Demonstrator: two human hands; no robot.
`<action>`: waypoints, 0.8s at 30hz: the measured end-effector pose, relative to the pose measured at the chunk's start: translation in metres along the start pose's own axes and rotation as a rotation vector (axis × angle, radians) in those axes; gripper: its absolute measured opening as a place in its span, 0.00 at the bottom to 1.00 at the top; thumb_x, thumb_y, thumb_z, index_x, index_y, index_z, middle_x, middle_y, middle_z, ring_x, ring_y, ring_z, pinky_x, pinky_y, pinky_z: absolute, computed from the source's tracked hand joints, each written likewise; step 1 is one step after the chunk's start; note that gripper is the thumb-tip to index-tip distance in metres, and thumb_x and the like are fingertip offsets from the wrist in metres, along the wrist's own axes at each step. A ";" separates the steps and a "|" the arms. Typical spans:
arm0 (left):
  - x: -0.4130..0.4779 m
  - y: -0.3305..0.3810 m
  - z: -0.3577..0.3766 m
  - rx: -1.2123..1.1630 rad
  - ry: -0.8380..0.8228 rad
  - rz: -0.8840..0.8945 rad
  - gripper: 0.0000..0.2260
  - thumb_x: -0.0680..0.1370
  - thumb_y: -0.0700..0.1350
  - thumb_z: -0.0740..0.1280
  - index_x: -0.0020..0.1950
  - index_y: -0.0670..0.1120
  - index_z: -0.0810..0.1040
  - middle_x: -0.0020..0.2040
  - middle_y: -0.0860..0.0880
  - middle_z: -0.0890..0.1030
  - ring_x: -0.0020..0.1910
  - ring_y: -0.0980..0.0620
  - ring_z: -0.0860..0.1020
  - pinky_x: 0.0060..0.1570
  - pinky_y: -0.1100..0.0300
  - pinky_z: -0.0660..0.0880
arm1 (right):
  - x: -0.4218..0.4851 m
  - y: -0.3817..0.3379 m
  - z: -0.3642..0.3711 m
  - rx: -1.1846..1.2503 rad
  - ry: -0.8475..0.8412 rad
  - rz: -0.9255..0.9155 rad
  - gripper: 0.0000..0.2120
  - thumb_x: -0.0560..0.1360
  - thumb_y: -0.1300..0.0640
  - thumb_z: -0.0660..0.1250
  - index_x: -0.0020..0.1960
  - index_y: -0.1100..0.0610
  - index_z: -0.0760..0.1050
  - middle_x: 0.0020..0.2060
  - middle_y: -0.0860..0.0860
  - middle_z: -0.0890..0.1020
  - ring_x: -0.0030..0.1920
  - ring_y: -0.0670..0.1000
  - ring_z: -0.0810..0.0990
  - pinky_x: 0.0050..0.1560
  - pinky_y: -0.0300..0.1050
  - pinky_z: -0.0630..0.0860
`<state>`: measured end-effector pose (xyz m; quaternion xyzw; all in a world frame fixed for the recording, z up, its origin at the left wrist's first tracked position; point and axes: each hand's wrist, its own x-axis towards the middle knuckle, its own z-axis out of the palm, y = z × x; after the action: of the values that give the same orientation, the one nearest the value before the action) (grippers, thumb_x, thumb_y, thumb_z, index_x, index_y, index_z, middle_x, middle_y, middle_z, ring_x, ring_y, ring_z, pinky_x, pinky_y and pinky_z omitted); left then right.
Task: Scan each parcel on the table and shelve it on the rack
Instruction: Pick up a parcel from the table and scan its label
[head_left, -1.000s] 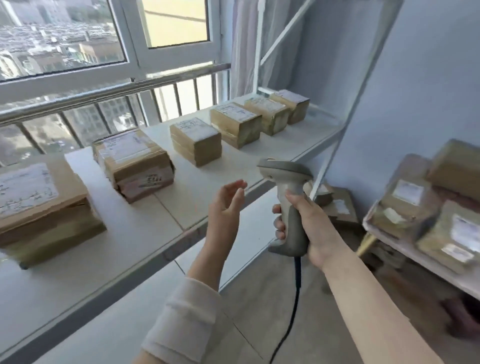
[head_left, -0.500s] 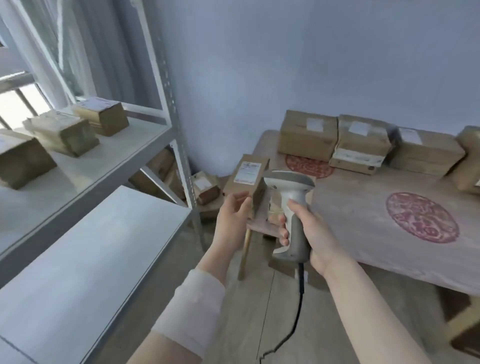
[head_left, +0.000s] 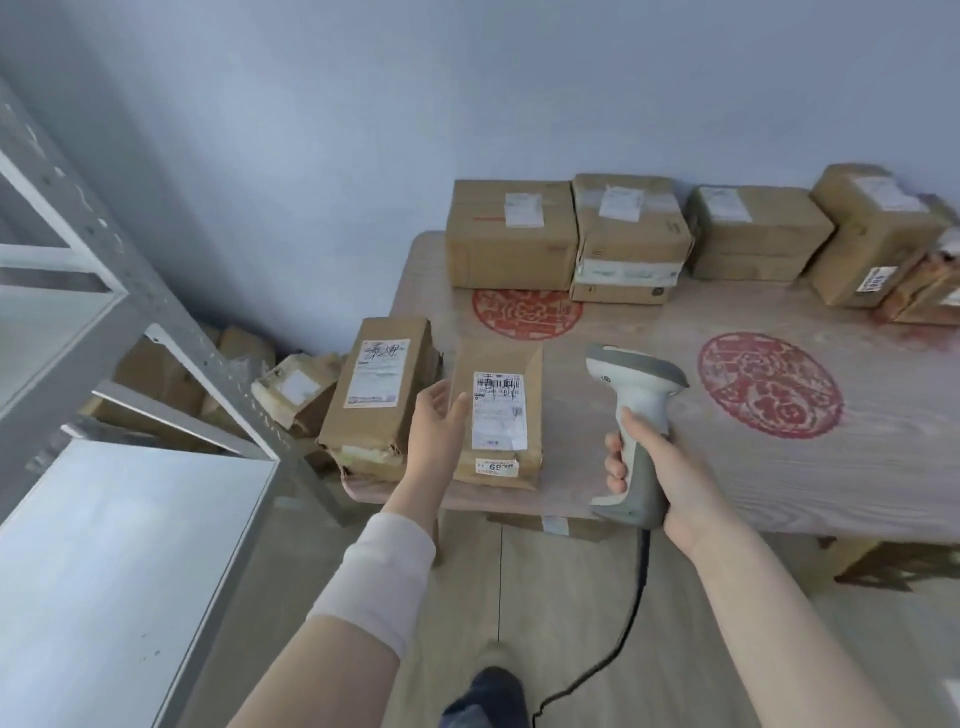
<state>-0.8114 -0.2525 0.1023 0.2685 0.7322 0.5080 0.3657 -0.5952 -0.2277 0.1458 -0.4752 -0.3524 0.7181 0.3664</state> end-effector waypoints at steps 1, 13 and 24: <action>0.012 -0.006 0.001 0.010 -0.008 -0.032 0.22 0.78 0.50 0.63 0.71 0.46 0.64 0.68 0.47 0.71 0.65 0.51 0.70 0.56 0.61 0.64 | 0.011 0.003 -0.002 -0.014 0.029 0.019 0.08 0.75 0.56 0.68 0.43 0.58 0.70 0.29 0.52 0.76 0.24 0.48 0.71 0.23 0.39 0.69; 0.085 -0.061 0.024 0.073 -0.123 -0.317 0.29 0.78 0.58 0.59 0.75 0.46 0.59 0.72 0.48 0.66 0.69 0.48 0.66 0.61 0.55 0.63 | 0.112 0.067 -0.008 0.150 0.171 0.214 0.06 0.76 0.61 0.64 0.52 0.61 0.76 0.53 0.57 0.84 0.55 0.53 0.82 0.45 0.45 0.80; 0.096 -0.074 0.025 -0.174 -0.291 -0.457 0.21 0.75 0.57 0.65 0.63 0.52 0.64 0.57 0.50 0.79 0.55 0.51 0.78 0.57 0.51 0.74 | 0.137 0.078 0.003 0.056 0.217 0.286 0.10 0.74 0.60 0.67 0.54 0.61 0.79 0.45 0.56 0.86 0.45 0.55 0.84 0.50 0.54 0.79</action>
<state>-0.8493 -0.1902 0.0024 0.1343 0.6670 0.4295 0.5938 -0.6509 -0.1481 0.0217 -0.5847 -0.2194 0.7169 0.3098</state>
